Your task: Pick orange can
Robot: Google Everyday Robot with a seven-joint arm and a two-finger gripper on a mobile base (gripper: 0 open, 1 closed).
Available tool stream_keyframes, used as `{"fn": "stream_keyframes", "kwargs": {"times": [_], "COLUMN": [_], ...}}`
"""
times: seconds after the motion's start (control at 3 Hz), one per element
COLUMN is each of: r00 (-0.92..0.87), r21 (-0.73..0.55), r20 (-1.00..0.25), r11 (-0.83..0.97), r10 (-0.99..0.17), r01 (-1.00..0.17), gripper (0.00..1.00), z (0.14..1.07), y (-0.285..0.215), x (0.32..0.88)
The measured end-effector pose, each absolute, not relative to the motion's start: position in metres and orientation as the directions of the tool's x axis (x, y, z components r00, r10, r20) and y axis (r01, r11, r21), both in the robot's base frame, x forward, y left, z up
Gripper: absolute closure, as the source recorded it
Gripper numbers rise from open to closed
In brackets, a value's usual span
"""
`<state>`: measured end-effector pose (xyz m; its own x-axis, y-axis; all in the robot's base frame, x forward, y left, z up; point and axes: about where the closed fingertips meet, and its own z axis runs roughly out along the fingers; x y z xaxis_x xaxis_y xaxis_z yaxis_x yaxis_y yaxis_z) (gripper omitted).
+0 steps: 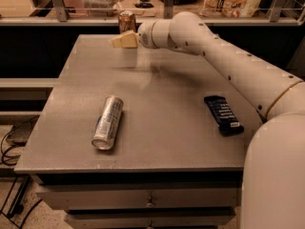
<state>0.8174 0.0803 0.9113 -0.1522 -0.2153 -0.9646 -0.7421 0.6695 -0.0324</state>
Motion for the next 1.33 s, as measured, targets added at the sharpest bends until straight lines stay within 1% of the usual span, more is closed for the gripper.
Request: {"fn": "stream_keyframes", "kwargs": {"times": [0.33, 1.33], "r00": [-0.146, -0.137], "r21": [-0.027, 0.042], "r20": [-0.969, -0.988], "r11": [0.673, 0.722], "r10": [-0.199, -0.074], "r01": [-0.739, -0.691], "gripper": [0.00, 0.00], "z": [0.910, 0.905], "y": [0.090, 0.101], "x": [0.824, 0.868]}}
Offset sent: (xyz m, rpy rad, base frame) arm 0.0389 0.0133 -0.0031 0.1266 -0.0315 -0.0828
